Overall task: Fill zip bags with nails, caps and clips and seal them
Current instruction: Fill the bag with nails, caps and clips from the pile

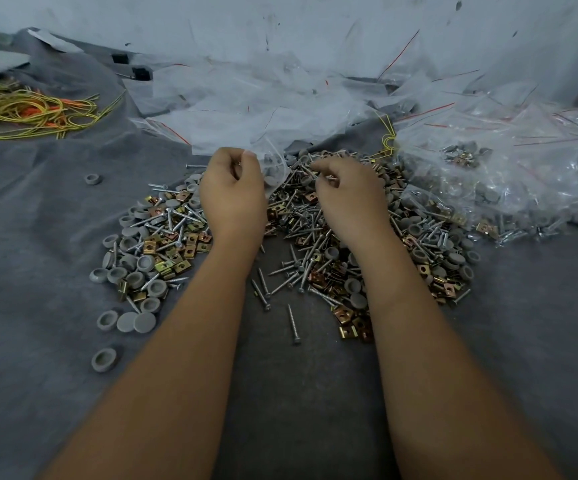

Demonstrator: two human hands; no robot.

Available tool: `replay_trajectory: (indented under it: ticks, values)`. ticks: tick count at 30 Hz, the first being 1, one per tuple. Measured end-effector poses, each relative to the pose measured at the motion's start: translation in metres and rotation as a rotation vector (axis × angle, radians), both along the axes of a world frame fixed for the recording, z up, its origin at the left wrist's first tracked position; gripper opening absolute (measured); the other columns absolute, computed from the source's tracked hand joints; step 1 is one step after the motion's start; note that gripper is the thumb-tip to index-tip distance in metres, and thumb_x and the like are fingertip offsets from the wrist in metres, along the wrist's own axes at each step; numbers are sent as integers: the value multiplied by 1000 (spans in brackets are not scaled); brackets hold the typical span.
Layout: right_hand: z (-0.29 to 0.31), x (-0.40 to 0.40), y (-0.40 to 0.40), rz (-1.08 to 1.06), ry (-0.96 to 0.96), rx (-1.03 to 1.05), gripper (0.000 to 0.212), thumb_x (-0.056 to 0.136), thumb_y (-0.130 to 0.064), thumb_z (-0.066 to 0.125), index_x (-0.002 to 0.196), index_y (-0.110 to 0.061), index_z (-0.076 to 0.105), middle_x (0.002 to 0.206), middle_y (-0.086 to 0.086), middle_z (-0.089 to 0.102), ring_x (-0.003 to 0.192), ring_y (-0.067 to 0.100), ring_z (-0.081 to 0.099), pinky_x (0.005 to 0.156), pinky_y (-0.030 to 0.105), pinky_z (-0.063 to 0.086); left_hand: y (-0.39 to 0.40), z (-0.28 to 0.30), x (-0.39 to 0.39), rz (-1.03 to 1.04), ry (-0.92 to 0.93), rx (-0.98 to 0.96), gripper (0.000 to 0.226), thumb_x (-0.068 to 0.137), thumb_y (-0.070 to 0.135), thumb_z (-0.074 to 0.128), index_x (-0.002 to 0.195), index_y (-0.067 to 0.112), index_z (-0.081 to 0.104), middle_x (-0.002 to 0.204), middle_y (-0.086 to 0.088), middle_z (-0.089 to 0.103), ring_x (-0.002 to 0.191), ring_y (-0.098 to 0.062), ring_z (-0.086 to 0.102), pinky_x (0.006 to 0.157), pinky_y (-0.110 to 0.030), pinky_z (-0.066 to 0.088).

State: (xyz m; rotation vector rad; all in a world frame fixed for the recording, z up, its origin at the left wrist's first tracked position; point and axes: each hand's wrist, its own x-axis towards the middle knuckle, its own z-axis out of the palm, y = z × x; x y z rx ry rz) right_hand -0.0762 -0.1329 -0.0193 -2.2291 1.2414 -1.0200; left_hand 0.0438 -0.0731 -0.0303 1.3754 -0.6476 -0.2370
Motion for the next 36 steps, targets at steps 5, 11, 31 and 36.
replay_trajectory:
  ticks: [5,11,31,36]
  values:
    - [-7,6,1,135,465,-190,39,98,-26,44,135,-28,54,138,-11,52,130,21,38,110,46,26,-1,-1,0,-5,-11,22,24,95,17,54,72,24,54,58,9,43,43,2,37,43,-11,29]
    - [-13,4,-3,63,540,-121,42,100,-42,38,132,-24,58,139,-7,51,130,22,36,105,42,23,-1,-2,0,-42,-6,31,20,94,17,53,74,19,56,57,8,41,42,0,33,41,-14,27]
    - [7,7,15,41,-370,-80,16,80,-10,71,76,-23,63,70,-14,63,67,0,60,65,20,51,3,-3,-3,-105,-140,161,20,91,26,54,72,29,58,58,8,49,50,-9,42,52,-29,38]
    - [4,12,18,133,-325,-65,14,78,-10,72,78,-22,64,72,-11,64,65,3,59,61,24,51,4,-2,-4,-104,-165,179,20,91,27,54,71,30,57,60,6,51,54,-11,45,55,-31,38]
